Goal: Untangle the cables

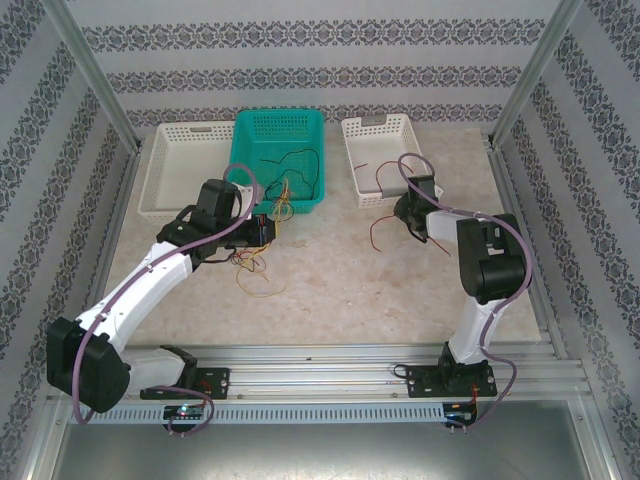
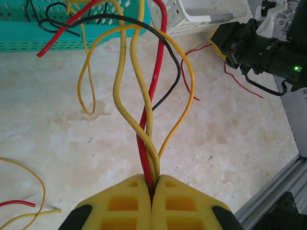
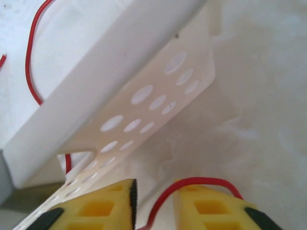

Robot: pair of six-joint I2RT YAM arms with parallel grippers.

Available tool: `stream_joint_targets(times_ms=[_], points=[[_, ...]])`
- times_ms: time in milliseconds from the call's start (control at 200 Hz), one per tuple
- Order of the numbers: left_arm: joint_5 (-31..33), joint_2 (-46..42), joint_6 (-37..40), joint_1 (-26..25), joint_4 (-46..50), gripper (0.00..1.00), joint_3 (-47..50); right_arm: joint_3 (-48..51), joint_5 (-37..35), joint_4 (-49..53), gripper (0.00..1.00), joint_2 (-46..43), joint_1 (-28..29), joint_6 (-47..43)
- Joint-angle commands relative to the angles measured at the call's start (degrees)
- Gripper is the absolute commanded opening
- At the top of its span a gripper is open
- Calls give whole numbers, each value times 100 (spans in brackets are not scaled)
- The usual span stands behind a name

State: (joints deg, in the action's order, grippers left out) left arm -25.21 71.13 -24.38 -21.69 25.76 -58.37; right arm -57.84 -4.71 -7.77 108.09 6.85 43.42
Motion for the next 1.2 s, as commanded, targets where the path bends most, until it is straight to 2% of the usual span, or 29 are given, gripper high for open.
stream_joint_targets(times_ms=[0,160,360,535,684,844,1049,1194], points=[[53,28,156,-45,122,0,-157,9,-249,-202,23,137,3,58],[76,36,172,-41,131,0,-164,-49,-320,-155,17,168,18,70],[57,52,184,-42,139,0,-151,58,-338,-166,0,85,27,94],[-1,46,161,-38,131,0,-157,615,-346,-264,0,-413,46,227],[-65,32,129,-39,96,0,-146,1267,-504,-338,0,-1378,140,208],[-137,32,92,-45,62,0,-133,1513,-663,-1,0,-2474,346,-22],[-217,54,42,-51,18,0,-122,949,-882,688,0,-3450,810,-459],[-262,66,34,-46,-1,0,-109,-71,-367,987,0,-3269,938,-642]])
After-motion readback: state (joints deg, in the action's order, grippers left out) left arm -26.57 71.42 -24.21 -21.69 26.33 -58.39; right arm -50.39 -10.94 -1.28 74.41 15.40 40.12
